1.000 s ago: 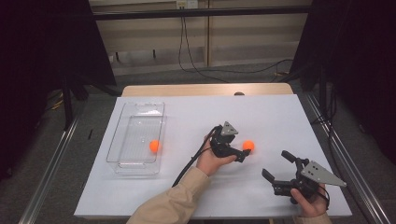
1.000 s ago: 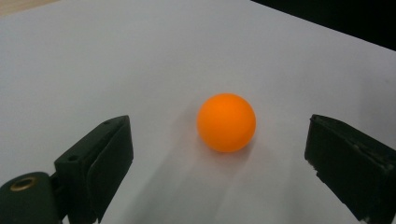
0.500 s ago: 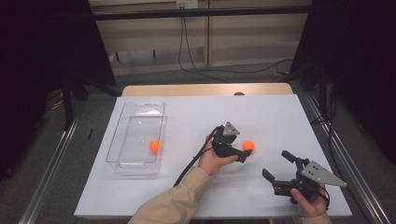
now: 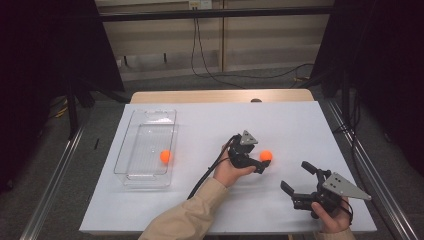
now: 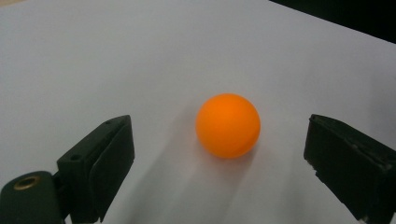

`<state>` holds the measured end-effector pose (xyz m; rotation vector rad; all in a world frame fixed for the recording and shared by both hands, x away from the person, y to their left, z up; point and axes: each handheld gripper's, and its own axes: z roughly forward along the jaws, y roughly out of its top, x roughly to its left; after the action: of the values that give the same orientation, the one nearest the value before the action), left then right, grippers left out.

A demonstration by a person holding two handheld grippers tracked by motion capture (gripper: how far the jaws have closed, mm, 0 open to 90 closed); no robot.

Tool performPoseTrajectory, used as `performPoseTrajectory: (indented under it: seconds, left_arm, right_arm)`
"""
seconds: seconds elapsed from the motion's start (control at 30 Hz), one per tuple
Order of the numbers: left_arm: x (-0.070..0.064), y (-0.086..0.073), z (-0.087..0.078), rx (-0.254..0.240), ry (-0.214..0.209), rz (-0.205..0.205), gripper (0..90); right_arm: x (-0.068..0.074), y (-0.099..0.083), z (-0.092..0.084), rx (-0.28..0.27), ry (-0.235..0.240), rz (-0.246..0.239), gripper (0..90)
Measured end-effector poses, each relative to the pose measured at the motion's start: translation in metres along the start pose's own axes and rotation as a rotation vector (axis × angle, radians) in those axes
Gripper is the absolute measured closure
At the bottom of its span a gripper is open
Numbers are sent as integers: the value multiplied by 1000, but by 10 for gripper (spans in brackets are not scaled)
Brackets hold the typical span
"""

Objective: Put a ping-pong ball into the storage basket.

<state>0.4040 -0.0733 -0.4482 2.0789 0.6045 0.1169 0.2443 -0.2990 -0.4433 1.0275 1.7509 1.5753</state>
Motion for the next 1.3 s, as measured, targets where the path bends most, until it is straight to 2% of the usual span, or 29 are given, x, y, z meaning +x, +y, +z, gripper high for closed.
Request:
performPoseTrajectory:
  seconds: [0.4, 1.3]
  left_arm:
    - [1, 4, -1, -1, 6, 9, 86]
    - [-4, 6, 15, 27, -5, 22, 88]
  right_arm:
    - [1, 0, 0, 1, 2, -5, 16]
    - [0, 0, 0, -1, -1, 0, 16]
